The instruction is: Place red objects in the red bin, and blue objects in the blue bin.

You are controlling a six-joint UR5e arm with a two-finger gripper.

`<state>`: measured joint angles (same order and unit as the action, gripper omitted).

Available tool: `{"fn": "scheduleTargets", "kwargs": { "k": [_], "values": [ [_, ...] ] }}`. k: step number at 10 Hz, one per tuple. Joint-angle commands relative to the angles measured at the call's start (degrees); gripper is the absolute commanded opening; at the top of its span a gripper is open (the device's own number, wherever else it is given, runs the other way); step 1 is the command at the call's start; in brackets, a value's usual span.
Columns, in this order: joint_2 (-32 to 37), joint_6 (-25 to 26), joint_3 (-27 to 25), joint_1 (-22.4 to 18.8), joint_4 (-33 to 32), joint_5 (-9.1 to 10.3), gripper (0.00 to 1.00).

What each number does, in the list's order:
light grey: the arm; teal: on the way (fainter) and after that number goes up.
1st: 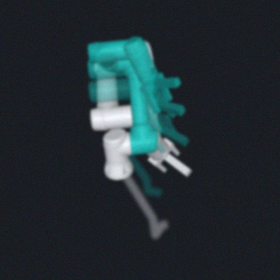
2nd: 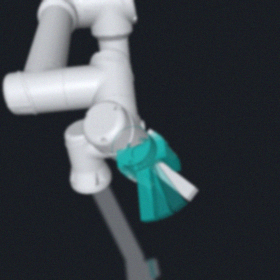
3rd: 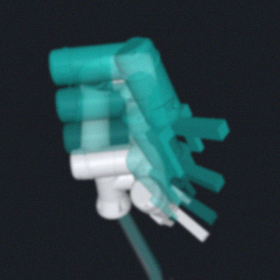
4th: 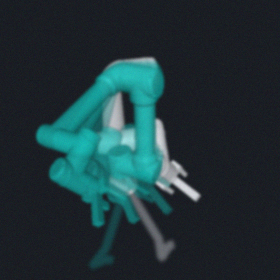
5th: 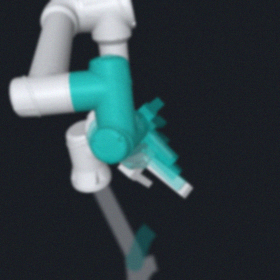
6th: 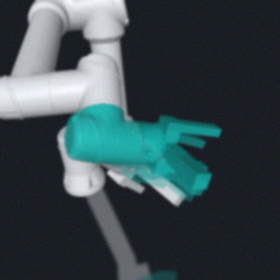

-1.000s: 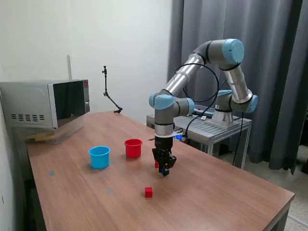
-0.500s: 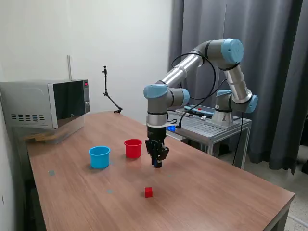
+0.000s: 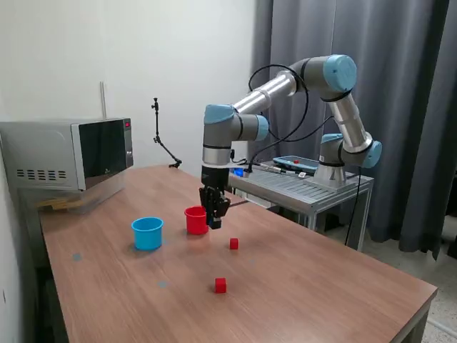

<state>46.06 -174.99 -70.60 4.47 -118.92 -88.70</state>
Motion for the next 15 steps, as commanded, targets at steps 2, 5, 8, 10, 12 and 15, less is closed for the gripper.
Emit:
{"fn": "scheduleTargets", "kwargs": {
  "k": [2, 5, 8, 10, 12, 15],
  "values": [
    [1.0, 0.2, 6.0, 1.8, 4.2, -0.07, 0.0],
    [1.3, 0.8, 9.4, 2.0, 6.3, -0.6, 0.0],
    [1.2, 5.4, 14.4, 5.1, 12.2, -0.42, 0.0],
    [1.2, 4.9, 17.1, 7.8, 18.7, -0.51, 0.0],
    [1.0, 3.6, 17.2, 9.9, 19.2, -0.34, 0.0],
    [-2.5, 2.5, 20.8, 11.5, 19.3, 0.19, 0.0]
  ]
}}
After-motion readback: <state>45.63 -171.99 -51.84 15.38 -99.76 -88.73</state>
